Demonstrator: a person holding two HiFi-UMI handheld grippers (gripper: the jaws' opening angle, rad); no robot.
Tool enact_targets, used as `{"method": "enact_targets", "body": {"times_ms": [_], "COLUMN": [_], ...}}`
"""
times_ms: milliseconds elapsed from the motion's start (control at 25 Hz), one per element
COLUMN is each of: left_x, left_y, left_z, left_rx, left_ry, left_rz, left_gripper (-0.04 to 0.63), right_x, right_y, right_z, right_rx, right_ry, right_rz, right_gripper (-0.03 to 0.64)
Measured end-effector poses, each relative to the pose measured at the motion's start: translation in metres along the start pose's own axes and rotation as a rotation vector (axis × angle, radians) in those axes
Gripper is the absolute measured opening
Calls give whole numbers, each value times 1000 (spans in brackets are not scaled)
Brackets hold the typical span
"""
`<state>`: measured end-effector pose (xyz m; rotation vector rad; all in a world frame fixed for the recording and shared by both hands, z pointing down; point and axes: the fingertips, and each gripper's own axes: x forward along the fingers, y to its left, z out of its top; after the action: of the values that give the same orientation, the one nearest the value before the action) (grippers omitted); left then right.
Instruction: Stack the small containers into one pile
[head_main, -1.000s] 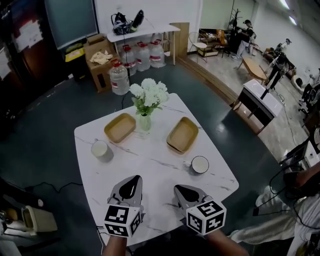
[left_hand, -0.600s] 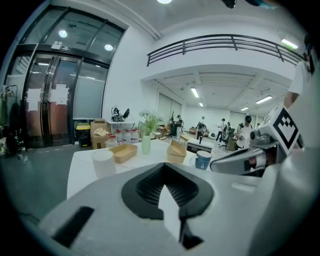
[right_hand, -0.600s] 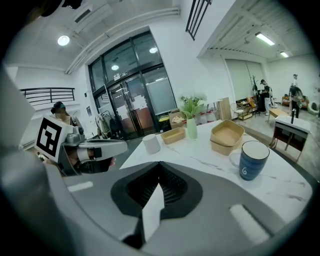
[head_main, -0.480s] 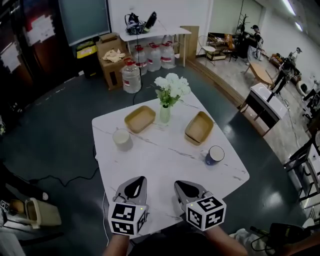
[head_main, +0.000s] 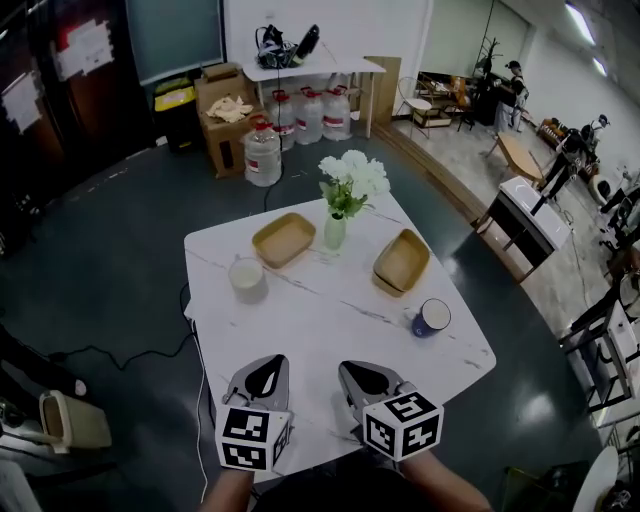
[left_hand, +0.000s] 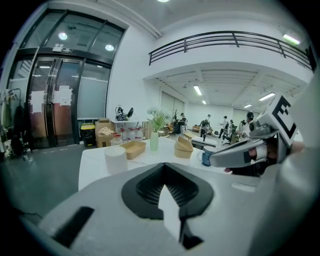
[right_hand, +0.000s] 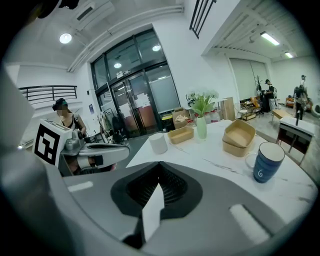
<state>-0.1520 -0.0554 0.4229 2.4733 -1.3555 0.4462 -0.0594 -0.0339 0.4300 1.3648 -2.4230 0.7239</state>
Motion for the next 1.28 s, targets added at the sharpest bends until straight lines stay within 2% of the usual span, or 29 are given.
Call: {"method": "enact_targets", "body": {"times_ms": [600, 920, 1280], "left_x": [103, 161, 209], "left_y": [14, 28, 57], "left_z": [45, 47, 55], "left_rx": [6, 15, 39], "left_ry": [13, 35, 46], "left_rz": [99, 142, 185], "left_gripper": [-5, -5, -3], "right_x": [44, 77, 124], "right_y": [-72, -110, -129], "right_z": [61, 65, 69], "right_rx": [-23, -16, -6], "right_ry": [38, 72, 118], "right_rz": [99, 126, 154], "right_gripper": [0, 0, 0]}}
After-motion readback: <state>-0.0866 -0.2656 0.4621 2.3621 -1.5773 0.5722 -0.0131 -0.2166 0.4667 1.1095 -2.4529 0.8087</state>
